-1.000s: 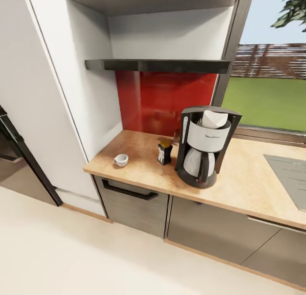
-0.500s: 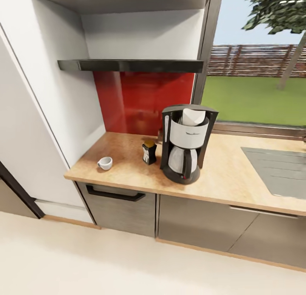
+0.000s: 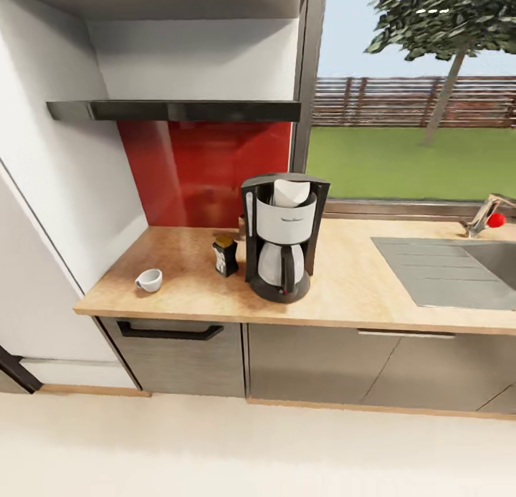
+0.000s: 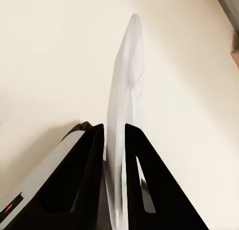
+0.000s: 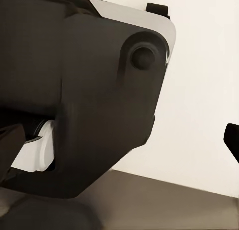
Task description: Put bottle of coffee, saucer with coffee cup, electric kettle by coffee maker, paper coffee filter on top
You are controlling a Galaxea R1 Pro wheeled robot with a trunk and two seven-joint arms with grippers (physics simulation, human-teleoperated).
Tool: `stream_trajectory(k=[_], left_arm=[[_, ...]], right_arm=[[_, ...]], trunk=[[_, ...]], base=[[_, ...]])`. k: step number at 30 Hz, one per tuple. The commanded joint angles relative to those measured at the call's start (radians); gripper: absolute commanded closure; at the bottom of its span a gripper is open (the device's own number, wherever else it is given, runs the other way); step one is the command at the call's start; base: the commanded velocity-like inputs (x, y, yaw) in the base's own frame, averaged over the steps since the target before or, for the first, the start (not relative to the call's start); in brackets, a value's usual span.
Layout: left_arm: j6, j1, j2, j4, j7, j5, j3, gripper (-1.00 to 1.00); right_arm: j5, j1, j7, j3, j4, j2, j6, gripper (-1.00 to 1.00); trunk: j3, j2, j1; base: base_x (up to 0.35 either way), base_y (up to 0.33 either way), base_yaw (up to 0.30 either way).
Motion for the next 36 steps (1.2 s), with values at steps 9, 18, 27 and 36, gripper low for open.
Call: stream_trajectory(k=[9,18,27,36], left_arm=[[-0.002,-0.001,0.000,0.002,-0.002,-0.004,0.006,1.00],[0.016,-0.018,-0.017,-0.015,0.011,-0.018,0.022,1.00],[-0.010,0.010,0.020,-0.066,-0.019,0.013,0.003,1.00],[-0.057,0.042,0.010,-0.116,-0.042,0.010,-0.002,1.00]], right_arm=[[0.011,0.000,0.004,-0.008,-0.003,0.000,0.006,-1.00],[0.011,0.000,-0.002,-0.007,-0.013,0.017,-0.049,-1.00],[0.015,0.000,-0.002,-0.006,-0.018,0.026,-0.092,-1.00],[0.017,0.000,-0.004,-0.005,-0.018,0.023,-0.143,-1.00]], trunk=[[-0.002,-0.002,0.000],[-0.002,-0.002,0.000],[-0.002,-0.002,0.000],[-0.002,-0.002,0.000]], base=[[-0.092,0.087,-0.247],[-0.009,0.001,-0.022],[0.000,0.000,0.000],[0.000,0.000,0.000]])
